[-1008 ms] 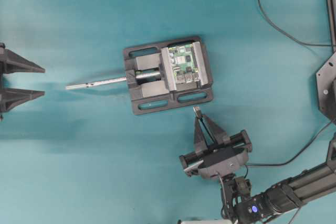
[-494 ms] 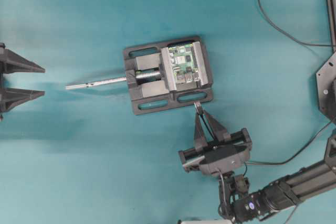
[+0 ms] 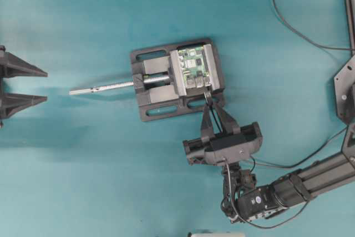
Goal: Insert the USB into the fixed PCB.
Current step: 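Lift the USB plug and carry it toward the board's USB ports, then align the plug with the upper right USB port on the board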
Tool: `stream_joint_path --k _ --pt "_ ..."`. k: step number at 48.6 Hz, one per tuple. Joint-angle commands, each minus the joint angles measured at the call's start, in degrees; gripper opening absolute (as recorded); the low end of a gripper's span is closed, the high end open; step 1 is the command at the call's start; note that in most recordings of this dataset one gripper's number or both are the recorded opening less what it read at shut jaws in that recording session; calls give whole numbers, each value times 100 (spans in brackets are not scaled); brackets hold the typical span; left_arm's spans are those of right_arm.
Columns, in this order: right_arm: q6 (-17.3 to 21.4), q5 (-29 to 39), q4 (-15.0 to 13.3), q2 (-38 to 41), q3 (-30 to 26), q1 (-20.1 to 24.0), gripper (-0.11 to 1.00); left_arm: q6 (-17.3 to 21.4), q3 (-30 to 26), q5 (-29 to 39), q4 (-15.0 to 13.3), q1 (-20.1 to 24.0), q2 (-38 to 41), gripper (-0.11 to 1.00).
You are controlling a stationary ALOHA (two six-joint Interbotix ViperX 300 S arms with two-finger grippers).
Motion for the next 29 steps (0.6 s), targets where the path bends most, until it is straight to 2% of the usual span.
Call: stream_joint_path --k 1,29 --pt "-35 -70 0 -281 -44 -18 21 -18 -62 -53 18 18 26 85" --pt "-44 -70 70 -352 -9 -123 21 -18 -62 -44 26 18 26 85"
